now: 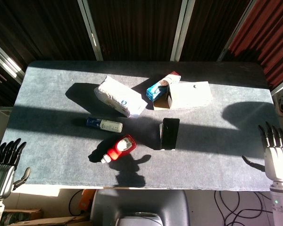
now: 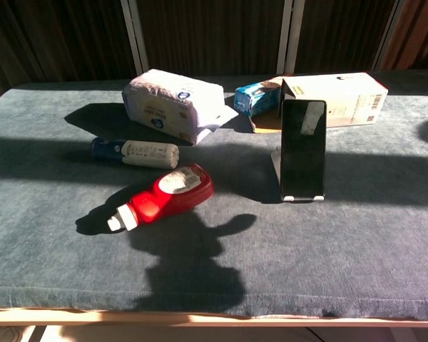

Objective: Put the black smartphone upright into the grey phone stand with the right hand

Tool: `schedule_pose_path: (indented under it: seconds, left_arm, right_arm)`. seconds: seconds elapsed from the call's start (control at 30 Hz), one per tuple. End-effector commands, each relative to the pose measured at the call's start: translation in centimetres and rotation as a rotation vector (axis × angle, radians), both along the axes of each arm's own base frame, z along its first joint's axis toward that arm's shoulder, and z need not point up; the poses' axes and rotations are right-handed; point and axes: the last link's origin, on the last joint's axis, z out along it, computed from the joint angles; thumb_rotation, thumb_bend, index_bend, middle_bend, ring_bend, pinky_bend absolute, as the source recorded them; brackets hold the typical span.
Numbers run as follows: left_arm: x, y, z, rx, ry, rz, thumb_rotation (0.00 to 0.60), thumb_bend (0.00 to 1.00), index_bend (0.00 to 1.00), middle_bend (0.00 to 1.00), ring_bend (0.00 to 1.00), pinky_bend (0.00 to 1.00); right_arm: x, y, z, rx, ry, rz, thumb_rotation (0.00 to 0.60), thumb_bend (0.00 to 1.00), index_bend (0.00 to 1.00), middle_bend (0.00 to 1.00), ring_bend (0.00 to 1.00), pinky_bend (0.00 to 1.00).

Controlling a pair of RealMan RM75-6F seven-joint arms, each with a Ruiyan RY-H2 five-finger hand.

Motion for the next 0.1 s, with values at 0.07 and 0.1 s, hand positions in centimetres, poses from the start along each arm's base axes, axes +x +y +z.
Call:
schedule_pose_path:
  seconds: [0.07,0.1]
  left_arm:
    - [-0.09,0.06,-0.17,-0.010,0.005,0.011,0.600,0.36,0.00,0.00,0.00,0.00]
    - [-0.06,0.09,-0.20,-0.013,0.005,0.010,0.600,0.36,0.00,0.00,0.00,0.00]
  right_arm:
    - [0.05,0.20,-0.24,0.026,-0.008,-0.008,0.600,0.13,0.00,0.00,0.00,0.00]
    - [0.11,0.25,-0.33,0.035,-0.007,-0.007,0.600,0.13,0.00,0.00,0.00,0.00]
